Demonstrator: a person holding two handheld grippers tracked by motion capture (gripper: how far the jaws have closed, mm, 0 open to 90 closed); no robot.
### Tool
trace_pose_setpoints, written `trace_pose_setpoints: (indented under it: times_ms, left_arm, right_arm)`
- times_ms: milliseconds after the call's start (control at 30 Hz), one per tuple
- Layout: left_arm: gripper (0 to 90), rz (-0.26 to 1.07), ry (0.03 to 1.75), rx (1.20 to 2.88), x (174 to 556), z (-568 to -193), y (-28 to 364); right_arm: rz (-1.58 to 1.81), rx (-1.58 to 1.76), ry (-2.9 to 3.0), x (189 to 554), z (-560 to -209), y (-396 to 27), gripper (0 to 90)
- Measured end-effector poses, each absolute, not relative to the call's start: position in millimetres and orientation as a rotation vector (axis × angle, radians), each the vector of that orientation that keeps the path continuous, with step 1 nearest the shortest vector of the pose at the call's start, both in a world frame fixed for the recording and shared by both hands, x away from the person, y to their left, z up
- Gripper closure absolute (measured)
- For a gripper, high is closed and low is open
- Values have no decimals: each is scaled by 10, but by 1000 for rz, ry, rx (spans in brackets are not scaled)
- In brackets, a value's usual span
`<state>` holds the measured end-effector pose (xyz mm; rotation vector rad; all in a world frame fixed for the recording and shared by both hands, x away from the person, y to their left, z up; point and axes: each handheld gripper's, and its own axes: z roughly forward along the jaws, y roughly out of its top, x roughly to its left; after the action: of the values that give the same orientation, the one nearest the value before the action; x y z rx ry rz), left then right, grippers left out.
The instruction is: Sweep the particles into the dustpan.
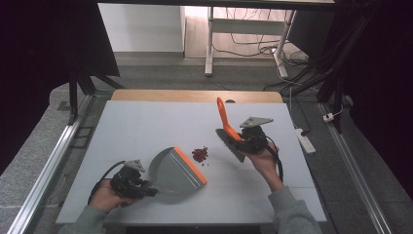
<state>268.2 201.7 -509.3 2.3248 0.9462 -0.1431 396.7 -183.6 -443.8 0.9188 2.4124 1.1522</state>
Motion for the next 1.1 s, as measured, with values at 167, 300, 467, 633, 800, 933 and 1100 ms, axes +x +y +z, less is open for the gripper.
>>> trace_pose_setpoints:
  times_ms: [167, 300, 467, 633, 800, 933, 1100]
  left_arm:
    - [618, -159, 962, 2323, 2703, -5107, 2012]
    - [618, -173, 966, 2320, 2716, -5113, 2010]
    - [618, -181, 966, 2317, 2726, -5120, 2010]
    - [619, -191, 968, 2314, 2738, -5127, 2008]
    - [619, -195, 969, 2315, 2742, -5128, 2007]
    - [619, -198, 969, 2315, 2744, -5128, 2009]
    - [619, -199, 970, 2313, 2745, -5128, 2007]
  right_arm:
    - [1141, 943, 2417, 4091, -4483, -1711, 704]
    - [1130, 955, 2418, 4175, -4524, -1620, 704]
    - [1104, 969, 2429, 4274, -4570, -1508, 704]
    - [1063, 955, 2452, 4348, -4591, -1362, 704]
    - [996, 922, 2490, 4423, -4650, -1182, 704]
    - [945, 906, 2523, 4460, -4709, -1071, 704]
    - [894, 904, 2557, 4519, -4787, -960, 705]
